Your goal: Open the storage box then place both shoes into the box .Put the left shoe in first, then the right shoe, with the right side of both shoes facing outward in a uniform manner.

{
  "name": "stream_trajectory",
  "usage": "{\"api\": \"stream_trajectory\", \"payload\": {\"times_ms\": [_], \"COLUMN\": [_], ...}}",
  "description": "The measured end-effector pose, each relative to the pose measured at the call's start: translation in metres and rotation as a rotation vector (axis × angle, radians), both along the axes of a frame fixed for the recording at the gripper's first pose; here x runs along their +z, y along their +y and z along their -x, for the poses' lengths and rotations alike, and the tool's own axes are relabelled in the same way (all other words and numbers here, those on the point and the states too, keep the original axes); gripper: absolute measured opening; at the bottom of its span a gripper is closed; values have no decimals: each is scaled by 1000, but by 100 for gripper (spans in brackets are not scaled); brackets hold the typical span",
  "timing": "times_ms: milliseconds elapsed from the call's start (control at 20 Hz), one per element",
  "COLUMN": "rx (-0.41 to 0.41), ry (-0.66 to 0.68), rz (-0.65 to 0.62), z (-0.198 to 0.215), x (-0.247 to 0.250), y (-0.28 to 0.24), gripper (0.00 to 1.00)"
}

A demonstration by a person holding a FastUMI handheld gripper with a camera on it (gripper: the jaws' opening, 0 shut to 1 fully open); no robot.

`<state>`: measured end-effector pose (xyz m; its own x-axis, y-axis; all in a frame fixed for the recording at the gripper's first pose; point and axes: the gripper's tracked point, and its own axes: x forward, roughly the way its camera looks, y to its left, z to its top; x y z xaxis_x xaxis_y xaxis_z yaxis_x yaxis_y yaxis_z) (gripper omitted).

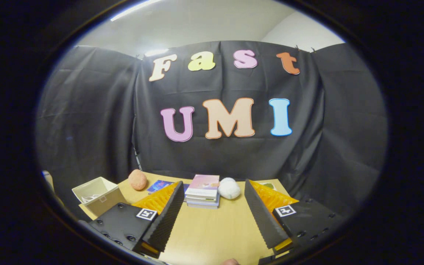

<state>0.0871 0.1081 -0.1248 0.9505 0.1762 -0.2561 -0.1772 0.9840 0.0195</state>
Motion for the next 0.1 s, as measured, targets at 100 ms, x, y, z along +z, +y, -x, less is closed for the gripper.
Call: {"api": "stream_trajectory", "payload": {"times_ms": [100], "rx": [-2], "ry": [-9], "rz": [2], "z": [0], "x": [0], "y": [-10], "gripper": [100]}}
